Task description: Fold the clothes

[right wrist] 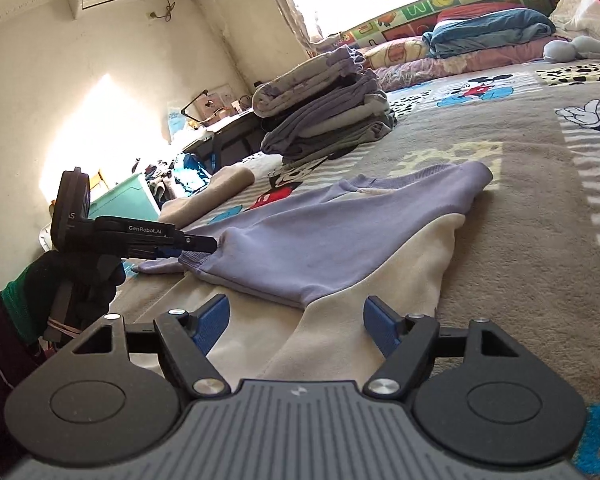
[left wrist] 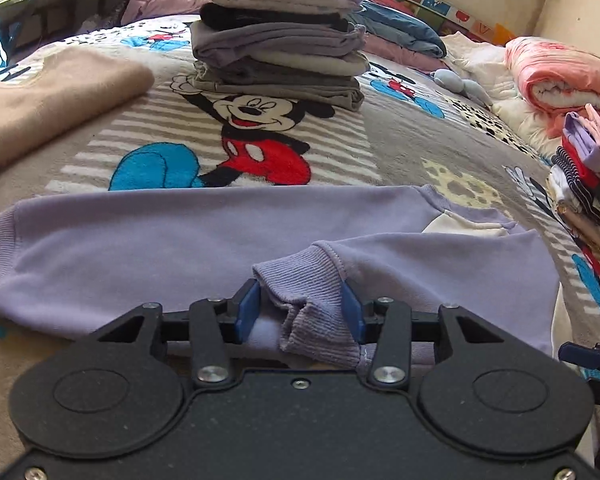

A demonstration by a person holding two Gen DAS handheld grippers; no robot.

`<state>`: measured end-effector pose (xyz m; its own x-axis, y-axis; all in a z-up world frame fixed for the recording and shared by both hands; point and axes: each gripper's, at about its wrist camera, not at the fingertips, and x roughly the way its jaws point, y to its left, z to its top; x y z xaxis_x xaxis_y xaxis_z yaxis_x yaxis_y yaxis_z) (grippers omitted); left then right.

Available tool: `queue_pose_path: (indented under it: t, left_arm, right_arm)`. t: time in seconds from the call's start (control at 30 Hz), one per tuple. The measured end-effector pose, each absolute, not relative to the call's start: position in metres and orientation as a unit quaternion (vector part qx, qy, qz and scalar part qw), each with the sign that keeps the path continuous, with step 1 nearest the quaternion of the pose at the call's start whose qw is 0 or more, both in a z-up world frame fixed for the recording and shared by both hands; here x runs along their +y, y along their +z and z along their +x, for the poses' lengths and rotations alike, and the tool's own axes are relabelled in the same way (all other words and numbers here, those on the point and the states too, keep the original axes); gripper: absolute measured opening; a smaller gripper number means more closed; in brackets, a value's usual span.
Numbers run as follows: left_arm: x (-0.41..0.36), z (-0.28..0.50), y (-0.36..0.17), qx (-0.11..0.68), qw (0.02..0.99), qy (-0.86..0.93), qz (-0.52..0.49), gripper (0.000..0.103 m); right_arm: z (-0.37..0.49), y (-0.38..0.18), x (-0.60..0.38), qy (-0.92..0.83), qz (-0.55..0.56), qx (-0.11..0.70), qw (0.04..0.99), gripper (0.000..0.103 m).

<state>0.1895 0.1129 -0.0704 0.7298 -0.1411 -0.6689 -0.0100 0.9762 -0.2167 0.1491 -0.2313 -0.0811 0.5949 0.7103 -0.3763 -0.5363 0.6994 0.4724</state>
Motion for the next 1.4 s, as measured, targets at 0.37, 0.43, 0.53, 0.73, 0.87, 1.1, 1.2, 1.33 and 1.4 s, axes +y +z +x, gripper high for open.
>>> queue_pose_path:
  t: [0.37, 0.43, 0.53, 0.73, 0.87, 1.1, 1.2, 1.33, 1.4]
  left_arm:
    - [0.113, 0.163, -0.063, 0.332, 0.936, -0.017, -0.115, 0.011]
    - [0.113, 0.164, -0.071, 0.339, 0.936, -0.006, -0.100, 0.025]
    - [0.107, 0.160, -0.059, 0.320, 0.946, 0.005, -0.061, 0.040]
    - [0.067, 0.185, -0.027, 0.299, 0.951, -0.074, 0.008, 0.041]
    - [0.067, 0.225, -0.020, 0.323, 0.942, -0.090, 0.008, 0.044]
    - [0.128, 0.219, -0.037, 0.374, 0.920, -0.060, -0.097, 0.045]
    - [0.135, 0.201, -0.052, 0.383, 0.912, -0.056, -0.133, 0.045]
    - [0.135, 0.186, -0.067, 0.386, 0.902, -0.042, -0.191, 0.044]
    - [0.130, 0.183, -0.073, 0.382, 0.903, -0.028, -0.196, 0.025]
  right_arm:
    - [0.154, -0.088, -0.230, 0.333, 0.158, 0.295, 0.881, 0.074]
    - [0.152, -0.087, -0.230, 0.333, 0.159, 0.290, 0.883, 0.074]
    - [0.151, -0.082, -0.232, 0.329, 0.159, 0.278, 0.888, 0.074]
    - [0.152, -0.078, -0.234, 0.327, 0.157, 0.263, 0.894, 0.076]
    - [0.160, -0.086, -0.238, 0.322, 0.170, 0.281, 0.888, 0.076]
    - [0.161, -0.091, -0.235, 0.320, 0.168, 0.293, 0.885, 0.076]
    - [0.160, -0.092, -0.235, 0.320, 0.169, 0.293, 0.885, 0.076]
    - [0.159, -0.092, -0.234, 0.318, 0.166, 0.291, 0.887, 0.076]
    - [0.159, -0.092, -0.235, 0.318, 0.166, 0.290, 0.888, 0.076]
